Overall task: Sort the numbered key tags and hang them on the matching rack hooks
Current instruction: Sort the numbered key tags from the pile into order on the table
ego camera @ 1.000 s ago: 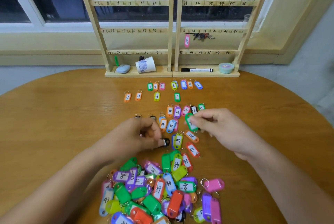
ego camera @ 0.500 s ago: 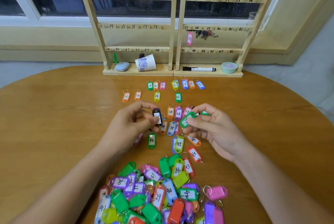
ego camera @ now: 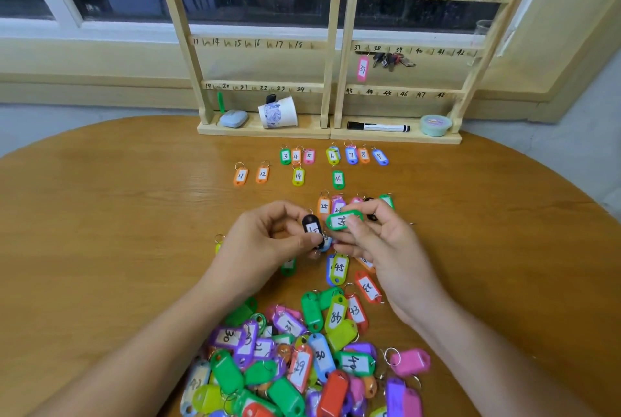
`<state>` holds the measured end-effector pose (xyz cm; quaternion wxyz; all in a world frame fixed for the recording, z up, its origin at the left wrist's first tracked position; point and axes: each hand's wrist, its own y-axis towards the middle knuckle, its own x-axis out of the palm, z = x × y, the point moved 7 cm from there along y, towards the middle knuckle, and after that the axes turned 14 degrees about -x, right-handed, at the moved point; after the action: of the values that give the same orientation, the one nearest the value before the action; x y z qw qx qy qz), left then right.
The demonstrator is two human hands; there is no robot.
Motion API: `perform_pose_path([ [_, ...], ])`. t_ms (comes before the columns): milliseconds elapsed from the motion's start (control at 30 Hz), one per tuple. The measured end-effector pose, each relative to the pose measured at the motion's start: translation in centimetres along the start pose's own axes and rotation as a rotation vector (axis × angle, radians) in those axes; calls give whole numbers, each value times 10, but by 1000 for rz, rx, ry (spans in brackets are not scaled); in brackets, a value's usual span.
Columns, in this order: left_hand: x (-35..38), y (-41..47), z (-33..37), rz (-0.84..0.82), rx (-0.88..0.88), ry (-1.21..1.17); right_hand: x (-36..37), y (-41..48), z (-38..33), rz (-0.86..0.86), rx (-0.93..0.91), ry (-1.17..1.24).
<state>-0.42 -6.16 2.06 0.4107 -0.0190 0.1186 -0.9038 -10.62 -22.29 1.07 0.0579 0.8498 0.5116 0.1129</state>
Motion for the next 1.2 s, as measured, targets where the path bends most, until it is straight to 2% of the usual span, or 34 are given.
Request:
perform_pose_path([
  [233,5,-1,-5,-1,-58,18,12,-6,3,-70,-66,-67],
  [467,-3,0,-1,-6,-95,-210,12,-8,-10,-139,-110,-187],
  [600,-2,-1,0,-19,-109,-242,14,-9,-7,-166,-91,-222],
  [800,-4,-1,2,-14,-89,-278,8,-7,-5,-131,-73,-210],
  [933,-20,-1,10,104,-7,-183,-5,3,-15,-67,-123,-232],
  [1200,-39,0,14,206,1,-109,-62,30,-33,125,-160,-355],
])
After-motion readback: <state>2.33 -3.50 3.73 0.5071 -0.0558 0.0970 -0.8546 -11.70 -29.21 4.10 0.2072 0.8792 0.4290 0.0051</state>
